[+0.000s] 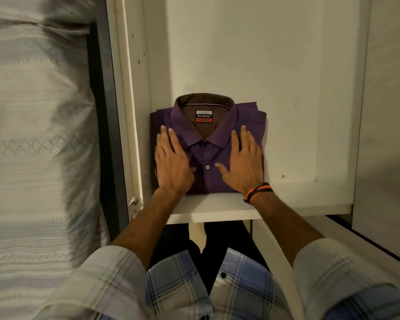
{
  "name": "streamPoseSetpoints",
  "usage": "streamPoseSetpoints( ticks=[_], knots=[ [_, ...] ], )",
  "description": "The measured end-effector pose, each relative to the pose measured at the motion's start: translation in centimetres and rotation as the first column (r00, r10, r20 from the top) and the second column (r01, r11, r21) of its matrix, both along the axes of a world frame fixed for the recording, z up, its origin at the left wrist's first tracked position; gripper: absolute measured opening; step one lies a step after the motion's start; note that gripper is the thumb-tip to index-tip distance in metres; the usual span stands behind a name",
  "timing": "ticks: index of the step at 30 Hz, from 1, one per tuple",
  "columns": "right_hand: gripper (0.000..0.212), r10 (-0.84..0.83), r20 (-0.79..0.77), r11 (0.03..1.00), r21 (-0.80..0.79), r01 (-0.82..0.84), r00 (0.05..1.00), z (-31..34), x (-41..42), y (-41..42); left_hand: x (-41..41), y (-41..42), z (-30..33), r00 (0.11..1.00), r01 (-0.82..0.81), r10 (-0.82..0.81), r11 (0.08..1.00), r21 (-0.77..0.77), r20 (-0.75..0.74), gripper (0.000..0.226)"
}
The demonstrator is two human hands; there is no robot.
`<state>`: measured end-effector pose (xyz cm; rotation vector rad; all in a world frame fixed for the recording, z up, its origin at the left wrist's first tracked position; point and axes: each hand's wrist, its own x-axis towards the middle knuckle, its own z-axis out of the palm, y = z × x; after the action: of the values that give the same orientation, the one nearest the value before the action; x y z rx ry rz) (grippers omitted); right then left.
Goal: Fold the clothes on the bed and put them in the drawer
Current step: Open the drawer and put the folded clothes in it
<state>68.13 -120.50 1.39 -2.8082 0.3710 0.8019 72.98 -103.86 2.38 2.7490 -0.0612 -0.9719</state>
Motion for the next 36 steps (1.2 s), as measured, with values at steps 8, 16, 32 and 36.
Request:
streamPoseSetpoints(
  ticks=[8,16,32,36],
  knots=[
    [0.108,0.086,-0.139,0.996,0.015,-0.085,0.986,-2.2,-0.6,0.2,0.2,1.8,-3.0,0.957,0.05,-0.057,0.998,-0.033,-0.283,0.12],
    [0.098,0.091,-0.217,0.99,0.123,-0.066,0.972,-1.0,0.1,-1.2,1.1,2.4,-2.8,0.944,0.075,-0.078,0.997,-0.023,-0.32,0.107],
    [0.061,-0.177,-0.022,0.89,0.422,0.17,0.984,6.2,-0.9,-2.9,-0.6,0.9,6.8,0.971,-0.139,0.095,0.971,-0.194,-0.219,0.053],
    [0.056,-0.092,0.061,0.887,0.458,0.054,0.994,8.8,-1.0,-1.3,-3.1,2.3,10.2,0.972,-0.216,0.189,0.951,-0.223,-0.139,0.053]
  ],
)
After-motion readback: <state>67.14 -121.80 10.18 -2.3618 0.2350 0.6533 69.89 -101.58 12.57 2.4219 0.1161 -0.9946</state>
